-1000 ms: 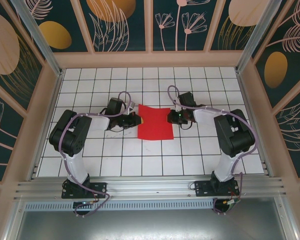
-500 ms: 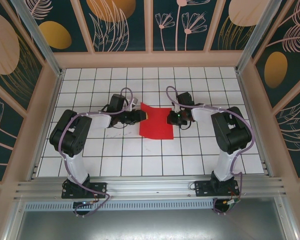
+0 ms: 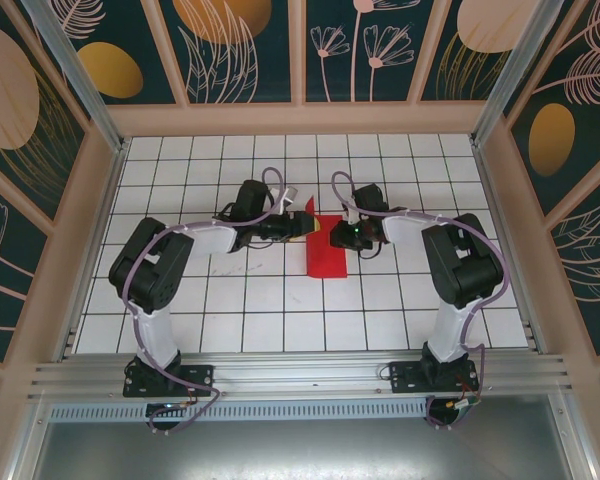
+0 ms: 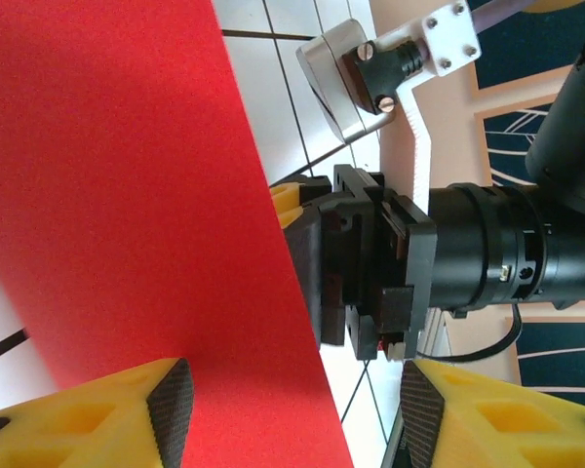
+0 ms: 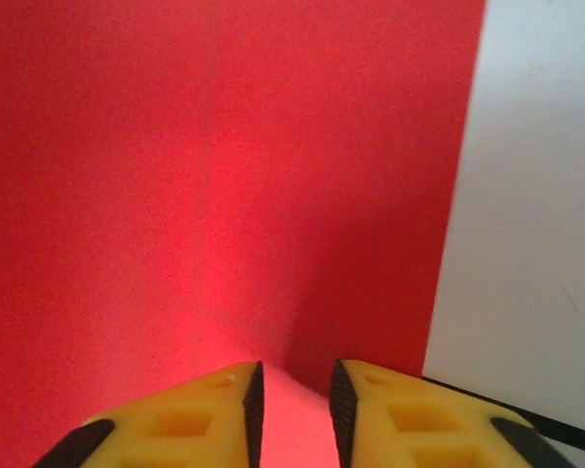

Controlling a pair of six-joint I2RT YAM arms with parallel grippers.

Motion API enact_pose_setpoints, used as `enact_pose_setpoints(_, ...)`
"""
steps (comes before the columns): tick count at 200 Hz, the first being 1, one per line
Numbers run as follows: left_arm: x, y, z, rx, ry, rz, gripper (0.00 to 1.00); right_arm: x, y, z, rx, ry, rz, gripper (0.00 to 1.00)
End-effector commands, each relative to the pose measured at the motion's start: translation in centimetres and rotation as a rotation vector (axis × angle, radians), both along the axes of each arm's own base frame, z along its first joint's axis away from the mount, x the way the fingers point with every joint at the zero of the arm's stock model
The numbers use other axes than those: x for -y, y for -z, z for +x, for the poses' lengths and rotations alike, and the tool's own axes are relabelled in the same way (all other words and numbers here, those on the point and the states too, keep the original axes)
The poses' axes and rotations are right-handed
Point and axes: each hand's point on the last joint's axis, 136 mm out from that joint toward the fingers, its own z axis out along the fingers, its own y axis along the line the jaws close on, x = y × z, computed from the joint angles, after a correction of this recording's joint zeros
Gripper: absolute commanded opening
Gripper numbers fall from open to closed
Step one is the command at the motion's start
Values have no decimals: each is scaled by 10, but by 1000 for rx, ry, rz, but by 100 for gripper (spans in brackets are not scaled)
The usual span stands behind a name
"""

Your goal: Fold a paper plane with a square sheet of paper (fold left side to right side)

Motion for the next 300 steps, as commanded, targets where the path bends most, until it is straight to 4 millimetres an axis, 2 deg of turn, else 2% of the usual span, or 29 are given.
enact_pose_setpoints(1,9,6,4,-13,7,-10,59,-1,-17,6,66,13,31,33)
enact_pose_setpoints(25,9,13,5,-25,2,2,54,4,-44,16,144,44,59,39)
enact_pose_setpoints(54,9,17,5,-32,0,7,50,13,-76,21,217,85,112,52)
enact_pose_setpoints(72,9,19,6,-34,-2,10,46,9,-91,16,215,73,205,56)
enact_pose_setpoints(96,10,21,6,-38,-6,13,39,-5,-98,6,167,44,329,56)
enact_pose_setpoints(129,9,22,8,-37,-12,16,34,-24,-92,-5,90,23,442,54)
enact_pose_setpoints(177,9,21,8,-36,-18,20,32,-35,-70,-6,15,18,413,47)
enact_pose_setpoints(215,8,22,8,-38,-21,23,31,-32,-58,-6,-14,44,374,33)
enact_pose_setpoints(237,8,20,8,-33,-24,26,31,-29,-54,-5,-15,47,350,14)
enact_pose_setpoints(253,4,16,11,-9,-41,47,33,-24,-48,-4,-16,55,305,6)
enact_pose_setpoints(280,-11,13,18,55,-102,158,42,-11,-39,2,4,75,195,5)
enact_pose_setpoints(300,-24,20,24,76,-148,257,47,-1,-32,5,16,92,118,5)
